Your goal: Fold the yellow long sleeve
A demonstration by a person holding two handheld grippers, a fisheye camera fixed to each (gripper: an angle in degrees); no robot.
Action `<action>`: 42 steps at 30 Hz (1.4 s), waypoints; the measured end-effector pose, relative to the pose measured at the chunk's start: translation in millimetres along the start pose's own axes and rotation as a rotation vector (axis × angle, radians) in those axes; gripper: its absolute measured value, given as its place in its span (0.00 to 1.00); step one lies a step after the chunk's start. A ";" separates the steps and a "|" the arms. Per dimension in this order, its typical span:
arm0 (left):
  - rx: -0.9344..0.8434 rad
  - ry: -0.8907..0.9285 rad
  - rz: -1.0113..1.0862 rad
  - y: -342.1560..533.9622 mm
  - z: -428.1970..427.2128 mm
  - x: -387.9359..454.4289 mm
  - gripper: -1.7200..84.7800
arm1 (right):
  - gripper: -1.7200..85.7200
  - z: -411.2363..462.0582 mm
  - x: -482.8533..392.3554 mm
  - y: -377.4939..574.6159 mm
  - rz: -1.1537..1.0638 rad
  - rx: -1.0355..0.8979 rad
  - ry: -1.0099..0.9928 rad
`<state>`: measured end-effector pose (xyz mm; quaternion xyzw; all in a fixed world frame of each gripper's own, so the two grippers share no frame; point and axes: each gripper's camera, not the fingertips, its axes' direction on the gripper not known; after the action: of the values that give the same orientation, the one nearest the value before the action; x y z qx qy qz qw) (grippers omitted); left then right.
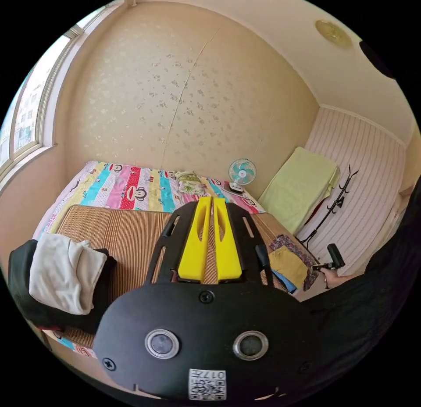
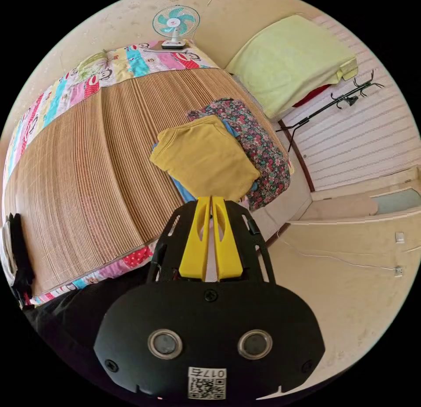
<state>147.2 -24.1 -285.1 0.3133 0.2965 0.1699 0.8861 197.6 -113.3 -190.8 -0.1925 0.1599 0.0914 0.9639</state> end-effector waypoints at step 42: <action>-0.366 0.534 0.297 -36.9 167.0 215.5 0.10 | 0.03 -301.1 104.0 141.0 -0.767 1.021 -2.020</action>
<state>422.2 -22.6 -294.7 0.1336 0.4336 0.4229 0.7844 178.8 -93.7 -538.1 0.3364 -0.7204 -0.1664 0.5832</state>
